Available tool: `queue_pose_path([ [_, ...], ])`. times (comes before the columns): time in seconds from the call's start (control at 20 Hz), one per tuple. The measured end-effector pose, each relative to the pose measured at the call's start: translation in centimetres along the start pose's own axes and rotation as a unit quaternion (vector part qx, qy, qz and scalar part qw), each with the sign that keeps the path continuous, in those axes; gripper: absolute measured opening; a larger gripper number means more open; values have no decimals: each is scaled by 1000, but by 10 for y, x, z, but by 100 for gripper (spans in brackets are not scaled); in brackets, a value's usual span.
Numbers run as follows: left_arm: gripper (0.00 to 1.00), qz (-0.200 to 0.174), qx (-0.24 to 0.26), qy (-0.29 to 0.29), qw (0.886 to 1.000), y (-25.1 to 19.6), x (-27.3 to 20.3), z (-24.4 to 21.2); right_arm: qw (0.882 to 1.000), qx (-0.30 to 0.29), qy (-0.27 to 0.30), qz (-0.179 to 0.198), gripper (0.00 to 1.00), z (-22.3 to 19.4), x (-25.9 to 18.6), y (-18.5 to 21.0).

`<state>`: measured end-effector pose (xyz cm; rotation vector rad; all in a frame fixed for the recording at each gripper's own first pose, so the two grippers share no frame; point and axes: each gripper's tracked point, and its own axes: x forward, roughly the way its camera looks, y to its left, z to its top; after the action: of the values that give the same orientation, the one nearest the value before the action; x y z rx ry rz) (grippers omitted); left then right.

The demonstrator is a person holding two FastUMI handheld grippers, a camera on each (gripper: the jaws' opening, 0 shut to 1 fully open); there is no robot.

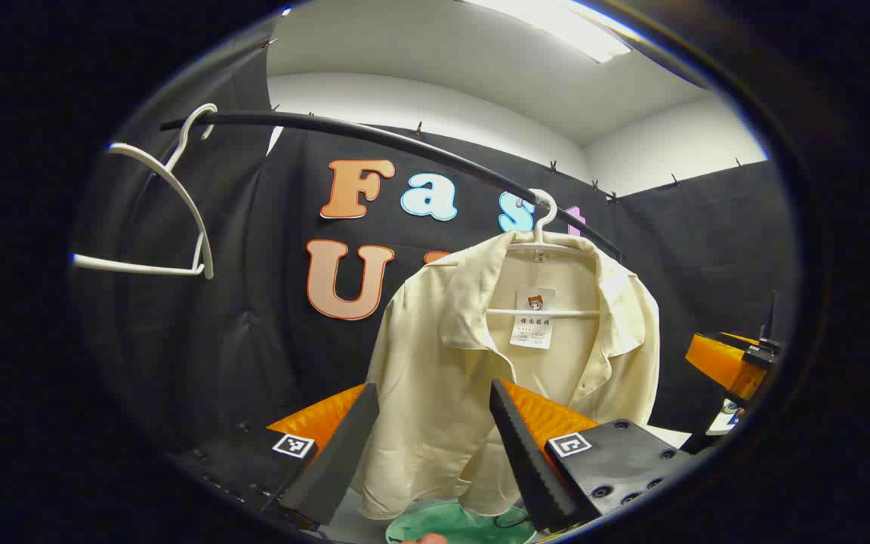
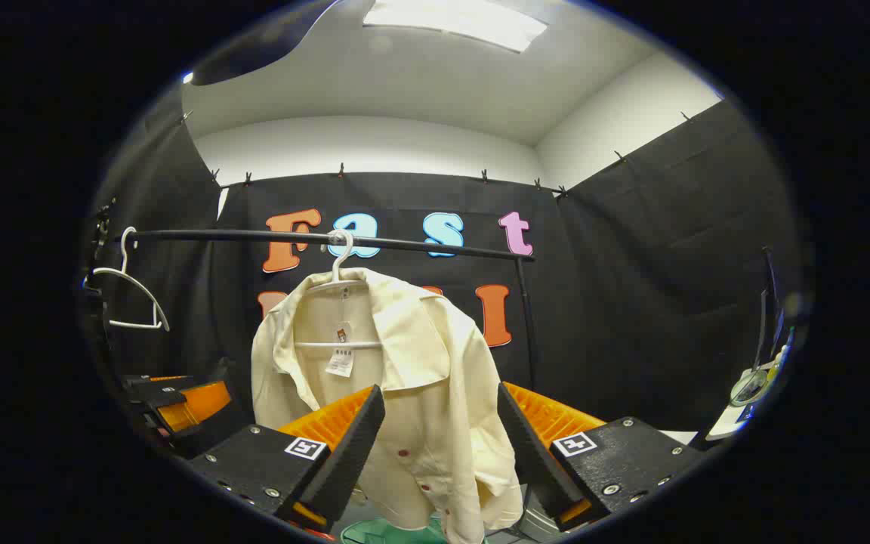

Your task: Grasp the clothes on the hanger with both hands and then place them into the laundry hamper below.

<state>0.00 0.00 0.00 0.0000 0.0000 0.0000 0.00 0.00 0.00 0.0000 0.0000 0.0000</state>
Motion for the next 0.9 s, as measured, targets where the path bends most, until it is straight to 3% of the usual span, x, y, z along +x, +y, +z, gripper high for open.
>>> queue_pose_path([
  [0.1, 100, 10, 4, 3, 1000, -2, -2, -2, 1000, -6, 8, 9, 93, -5, 3, 1],
  [0.25, 96, 14, 1, -4, 1000, -14, 0, -4, 1000, -6, 1, 28, 93, -2, 9, 1],
  [0.45, 96, 48, -25, -4, 999, -18, -7, -15, 997, 10, 10, 72, 93, -8, 19, 2],
  [0.6, 97, 78, -29, -7, 997, -7, -9, -19, 996, 9, 22, 84, 93, -18, 27, -5],
  [0.9, 93, 69, -12, 8, 998, 20, 3, -30, 999, 8, 31, 41, 93, -42, 35, -9],
])
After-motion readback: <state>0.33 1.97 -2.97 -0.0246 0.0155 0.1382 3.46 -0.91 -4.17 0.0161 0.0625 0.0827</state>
